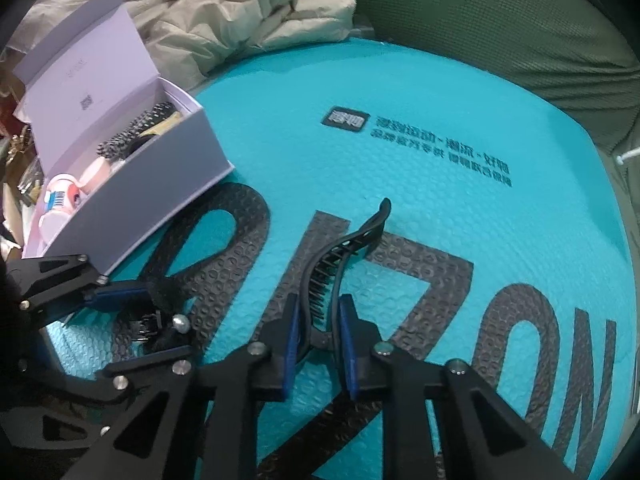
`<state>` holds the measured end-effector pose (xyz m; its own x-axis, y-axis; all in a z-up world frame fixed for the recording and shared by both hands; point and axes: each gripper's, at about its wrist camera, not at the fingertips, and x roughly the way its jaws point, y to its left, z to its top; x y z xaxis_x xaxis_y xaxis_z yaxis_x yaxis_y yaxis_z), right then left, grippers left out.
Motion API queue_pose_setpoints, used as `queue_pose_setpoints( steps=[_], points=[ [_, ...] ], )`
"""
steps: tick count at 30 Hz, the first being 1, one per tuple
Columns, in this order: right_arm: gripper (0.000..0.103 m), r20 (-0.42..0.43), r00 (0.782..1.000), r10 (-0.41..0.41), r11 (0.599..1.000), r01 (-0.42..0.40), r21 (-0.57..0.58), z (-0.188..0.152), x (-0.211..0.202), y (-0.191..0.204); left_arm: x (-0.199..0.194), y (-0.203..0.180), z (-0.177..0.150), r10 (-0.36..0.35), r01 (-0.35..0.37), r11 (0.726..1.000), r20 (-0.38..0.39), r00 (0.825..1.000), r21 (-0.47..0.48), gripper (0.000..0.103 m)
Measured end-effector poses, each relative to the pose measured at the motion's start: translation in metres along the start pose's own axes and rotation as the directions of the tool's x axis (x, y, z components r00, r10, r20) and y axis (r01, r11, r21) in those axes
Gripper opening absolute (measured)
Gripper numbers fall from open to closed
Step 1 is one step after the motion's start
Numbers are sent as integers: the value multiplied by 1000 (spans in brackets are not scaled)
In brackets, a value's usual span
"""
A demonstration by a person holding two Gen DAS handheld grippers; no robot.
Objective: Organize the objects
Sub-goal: 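Lift the black claw clip and black comb clip with both grippers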
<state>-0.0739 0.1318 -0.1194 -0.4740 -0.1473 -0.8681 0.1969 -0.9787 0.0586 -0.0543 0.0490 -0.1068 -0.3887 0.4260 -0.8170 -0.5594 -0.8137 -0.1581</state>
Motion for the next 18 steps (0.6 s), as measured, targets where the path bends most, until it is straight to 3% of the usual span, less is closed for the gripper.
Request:
queue_pose_setpoints(
  steps=[11, 15, 18],
  points=[
    [18, 13, 1000, -6, 1000, 6, 27, 1, -8, -7, -4, -3, 10, 7, -7, 1000, 23, 1000, 7, 32],
    [18, 11, 1000, -8, 999, 8, 38, -1, -9, -8, -9, -2, 11, -11, 10, 1000, 23, 1000, 14, 32],
    [19, 9, 1000, -6, 999, 5, 48, -3, -10, -9, -13, 1, 8, -23, 23, 1000, 26, 999, 6, 39]
  ],
)
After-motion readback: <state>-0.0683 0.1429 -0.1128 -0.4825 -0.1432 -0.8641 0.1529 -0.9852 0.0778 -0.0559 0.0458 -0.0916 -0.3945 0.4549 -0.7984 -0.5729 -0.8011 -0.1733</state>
